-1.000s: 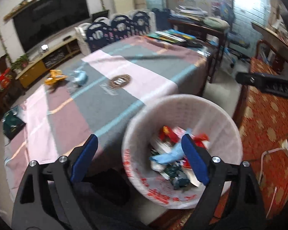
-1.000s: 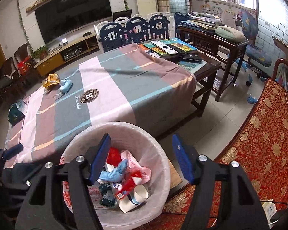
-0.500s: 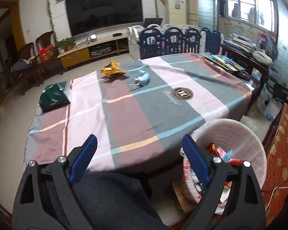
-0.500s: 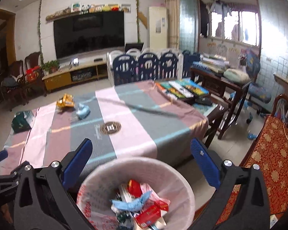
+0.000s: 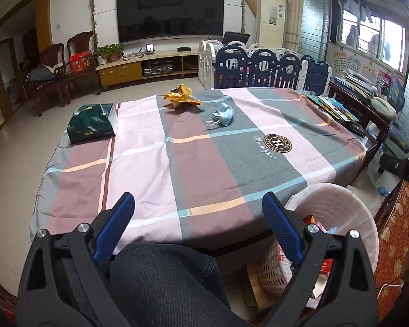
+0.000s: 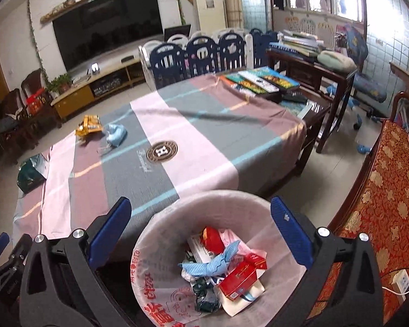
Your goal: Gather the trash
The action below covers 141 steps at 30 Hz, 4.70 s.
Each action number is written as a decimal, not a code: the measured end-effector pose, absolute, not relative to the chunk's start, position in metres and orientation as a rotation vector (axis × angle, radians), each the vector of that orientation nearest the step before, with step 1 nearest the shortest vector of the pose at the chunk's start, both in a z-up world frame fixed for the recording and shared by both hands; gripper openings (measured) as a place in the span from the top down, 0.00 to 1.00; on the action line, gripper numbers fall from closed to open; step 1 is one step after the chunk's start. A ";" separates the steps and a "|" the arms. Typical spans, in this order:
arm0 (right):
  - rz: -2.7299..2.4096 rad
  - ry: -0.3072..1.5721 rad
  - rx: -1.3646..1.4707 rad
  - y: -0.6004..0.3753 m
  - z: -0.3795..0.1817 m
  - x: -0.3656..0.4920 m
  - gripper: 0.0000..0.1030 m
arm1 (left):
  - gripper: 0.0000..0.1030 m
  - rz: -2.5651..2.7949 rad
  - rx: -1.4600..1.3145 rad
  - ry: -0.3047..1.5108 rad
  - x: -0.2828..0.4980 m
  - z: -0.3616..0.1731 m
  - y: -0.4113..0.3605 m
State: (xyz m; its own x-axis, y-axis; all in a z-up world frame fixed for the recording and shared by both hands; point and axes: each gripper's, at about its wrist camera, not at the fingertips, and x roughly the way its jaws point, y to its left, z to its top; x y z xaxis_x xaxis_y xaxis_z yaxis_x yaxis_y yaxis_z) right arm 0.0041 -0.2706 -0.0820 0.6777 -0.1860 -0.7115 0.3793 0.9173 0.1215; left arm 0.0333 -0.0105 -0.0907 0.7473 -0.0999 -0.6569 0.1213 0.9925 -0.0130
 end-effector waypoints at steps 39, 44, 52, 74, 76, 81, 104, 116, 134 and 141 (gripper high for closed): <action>0.078 0.976 0.093 -0.151 -0.181 0.344 0.88 | 0.44 0.028 -0.149 0.760 0.291 -0.135 0.089; 0.090 0.955 0.122 -0.170 -0.165 0.269 0.88 | 0.14 -0.040 -0.042 0.753 0.369 -0.137 0.041; 0.021 0.994 0.364 -0.210 -0.173 0.186 0.88 | 0.06 -0.079 0.100 0.794 0.472 -0.155 -0.013; -0.048 0.944 0.330 -0.233 -0.128 0.107 0.88 | 0.85 -0.093 0.081 0.813 0.283 -0.092 -0.011; -0.056 0.918 0.305 -0.234 -0.114 0.096 0.88 | 0.84 -0.094 0.074 0.779 0.242 -0.072 -0.013; -0.067 0.840 0.244 -0.231 -0.078 0.074 0.88 | 0.84 -0.115 0.066 0.718 0.156 -0.037 -0.018; -0.058 0.797 0.181 -0.256 -0.042 0.002 0.88 | 0.84 -0.213 0.045 0.787 0.027 -0.035 -0.038; -0.166 0.789 0.188 -0.309 -0.042 -0.057 0.88 | 0.84 -0.438 0.112 0.902 -0.004 -0.068 -0.117; -0.136 0.926 0.287 -0.325 -0.091 -0.055 0.87 | 0.83 -0.487 0.224 0.892 -0.027 -0.072 -0.165; -0.170 0.963 0.203 -0.314 -0.104 -0.052 0.82 | 0.83 -0.480 0.217 0.902 -0.024 -0.074 -0.165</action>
State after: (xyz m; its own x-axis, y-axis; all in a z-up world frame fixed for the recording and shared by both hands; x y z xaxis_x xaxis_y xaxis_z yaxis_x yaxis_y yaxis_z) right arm -0.0516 -0.3137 -0.1037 0.5606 -0.0536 -0.8263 0.2329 0.9678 0.0952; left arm -0.0241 -0.1649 -0.0742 0.5235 -0.3078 -0.7945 0.4867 0.8734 -0.0177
